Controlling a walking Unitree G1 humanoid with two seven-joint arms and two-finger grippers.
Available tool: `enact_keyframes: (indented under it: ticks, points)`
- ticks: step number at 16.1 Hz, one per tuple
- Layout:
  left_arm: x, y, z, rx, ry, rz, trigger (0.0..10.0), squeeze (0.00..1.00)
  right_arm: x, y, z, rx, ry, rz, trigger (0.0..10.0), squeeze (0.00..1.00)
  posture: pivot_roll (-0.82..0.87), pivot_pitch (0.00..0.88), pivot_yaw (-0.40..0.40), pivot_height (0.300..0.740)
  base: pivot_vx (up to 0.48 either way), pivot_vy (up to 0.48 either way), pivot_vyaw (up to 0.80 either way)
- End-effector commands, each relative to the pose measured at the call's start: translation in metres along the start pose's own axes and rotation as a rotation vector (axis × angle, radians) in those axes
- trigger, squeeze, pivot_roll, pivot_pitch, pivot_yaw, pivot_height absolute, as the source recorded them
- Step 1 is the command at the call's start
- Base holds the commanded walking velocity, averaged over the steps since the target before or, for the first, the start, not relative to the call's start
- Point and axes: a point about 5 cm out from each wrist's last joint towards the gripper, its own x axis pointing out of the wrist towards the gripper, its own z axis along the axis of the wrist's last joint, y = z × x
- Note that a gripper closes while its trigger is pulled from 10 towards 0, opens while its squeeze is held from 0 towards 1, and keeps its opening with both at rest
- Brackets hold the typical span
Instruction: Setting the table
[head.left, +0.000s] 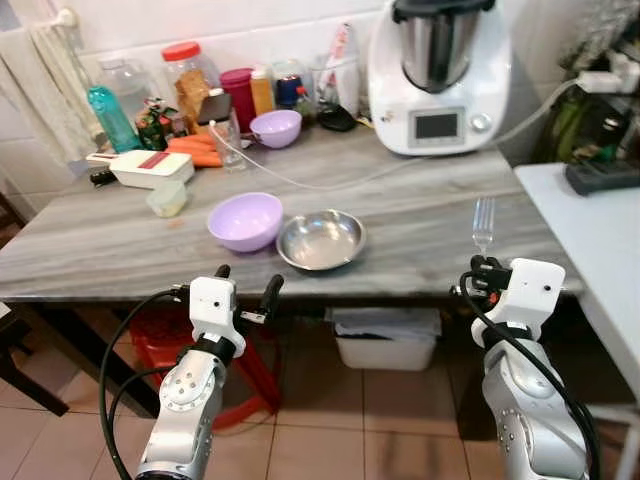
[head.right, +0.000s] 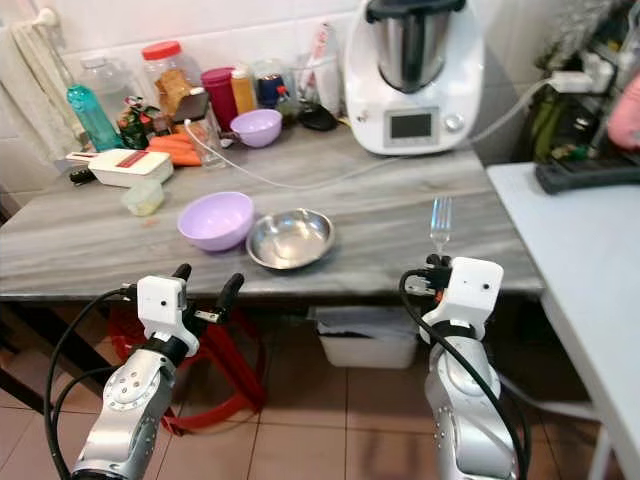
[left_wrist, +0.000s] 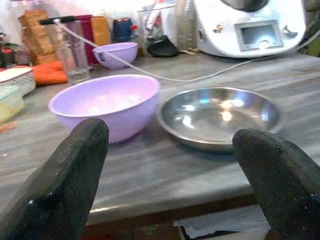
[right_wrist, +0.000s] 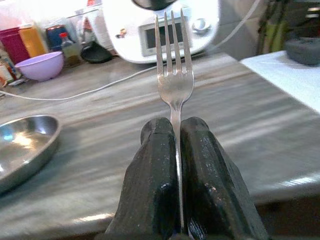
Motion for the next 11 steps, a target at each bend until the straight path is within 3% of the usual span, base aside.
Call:
enact_keyframes:
  ticks: [1, 10, 11]
  points:
    - [-0.002, 0.0121, 0.0038, 0.02, -0.005, 0.023, 10.0, 0.0, 0.0013, 0.0129, 0.0024, 0.01, -0.008, 0.048, 10.0, 0.0, -0.09, 0.0, 0.122, 0.74, 0.36, 0.0, 0.0]
    - [-0.0041, 0.0142, 0.004, 0.02, 0.0, 0.023, 10.0, 0.0, -0.0001, 0.0164, 0.0002, 0.015, 0.001, 0.067, 10.0, 0.0, -0.08, 0.0, 0.126, 0.74, 0.358, 0.0, 0.0]
    - [-0.0048, 0.0144, 0.0044, 0.019, -0.002, 0.021, 10.0, 0.0, -0.0001, 0.0164, -0.0002, 0.015, 0.002, 0.067, 10.0, 0.0, -0.08, 0.0, 0.126, 0.74, 0.0, 0.0, 0.0]
